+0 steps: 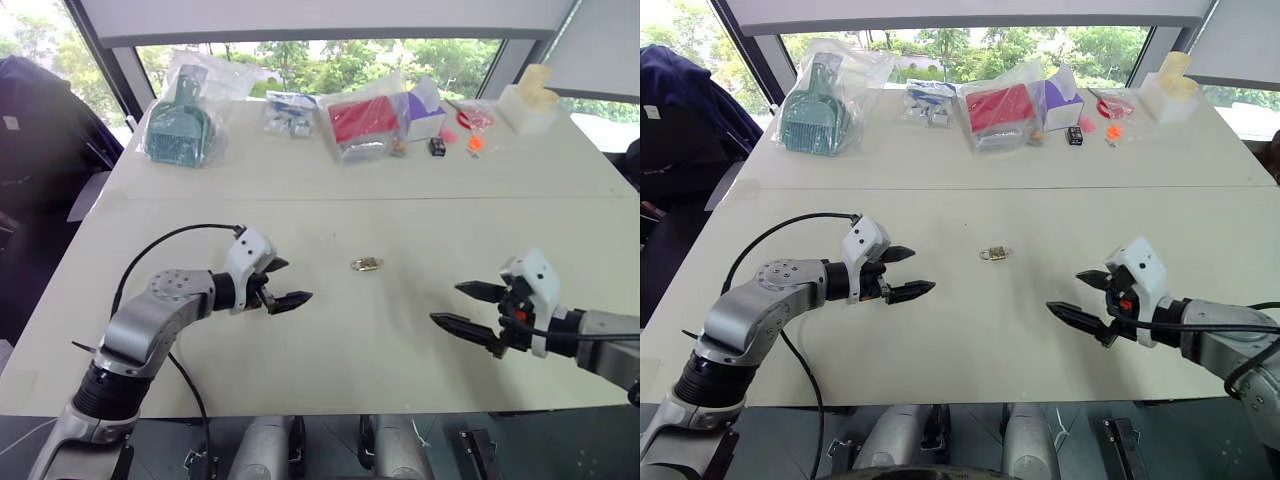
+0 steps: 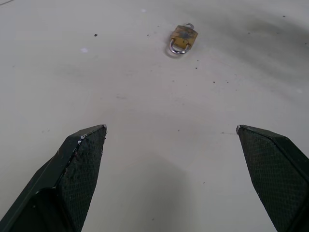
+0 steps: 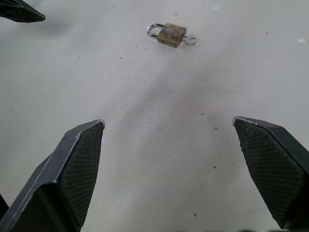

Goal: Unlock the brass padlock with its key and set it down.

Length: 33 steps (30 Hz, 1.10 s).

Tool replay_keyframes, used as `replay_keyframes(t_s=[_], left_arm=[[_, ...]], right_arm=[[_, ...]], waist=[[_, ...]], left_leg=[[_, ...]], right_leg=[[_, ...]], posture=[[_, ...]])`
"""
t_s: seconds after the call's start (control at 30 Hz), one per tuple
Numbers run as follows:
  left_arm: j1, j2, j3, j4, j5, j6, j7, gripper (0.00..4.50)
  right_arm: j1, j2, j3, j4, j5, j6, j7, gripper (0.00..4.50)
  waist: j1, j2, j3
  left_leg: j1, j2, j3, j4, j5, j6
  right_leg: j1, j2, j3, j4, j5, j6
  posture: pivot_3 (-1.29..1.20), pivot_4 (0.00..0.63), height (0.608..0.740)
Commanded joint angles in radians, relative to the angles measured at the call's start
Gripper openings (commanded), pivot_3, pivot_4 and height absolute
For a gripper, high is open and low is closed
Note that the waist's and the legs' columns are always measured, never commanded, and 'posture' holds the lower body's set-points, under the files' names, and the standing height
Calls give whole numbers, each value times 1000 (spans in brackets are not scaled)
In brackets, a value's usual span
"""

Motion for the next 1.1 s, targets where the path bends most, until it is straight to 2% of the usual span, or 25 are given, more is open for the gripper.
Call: replay_keyframes(t_s=[0.03,0.43,0.6,0.73,0.8,0.93,1.1], left_arm=[[-14,5,26,-34,-4,-13,10,4500],[-28,15,27,-24,-30,-3,-13,4500],[-64,37,-5,5,25,-35,-11,4500],[-202,97,-81,122,78,-57,-112,4500],[-307,95,-128,228,114,-85,-165,4500],[-537,34,-283,480,196,-147,-341,4500],[-790,-228,-353,873,283,-183,-361,4500]], right_arm=[[-15,9,-7,-5,-6,-18,-3,4414],[-8,30,-7,-20,-9,-11,-16,4414],[-2,39,-5,-32,-5,-8,-28,4414],[-44,36,26,-12,-14,-12,-33,4414],[-64,26,28,6,-22,-12,-29,4414],[-63,23,9,27,-47,-17,-33,4414],[-39,86,-3,-7,-59,-26,-96,4414]], waist=[[0,0,0],[0,0,0],[1,0,0],[0,0,0],[3,0,0],[23,-1,0],[39,-2,1]], left_leg=[[0,0,0,0,0,0],[0,0,0,0,0,0],[0,0,0,0,0,0],[0,0,0,0,1,0],[0,0,0,0,1,0],[0,-1,1,1,1,1],[-2,-1,1,5,-1,5]], right_leg=[[0,0,0,0,0,0],[0,0,0,0,0,0],[0,0,0,0,0,0],[0,0,0,1,0,0],[0,1,0,1,0,0],[1,1,0,0,0,0],[2,0,-1,0,0,0]], posture=[[0,150,735],[0,150,735],[0,150,735],[0,150,735],[0,150,735],[0,150,735],[0,150,735]])
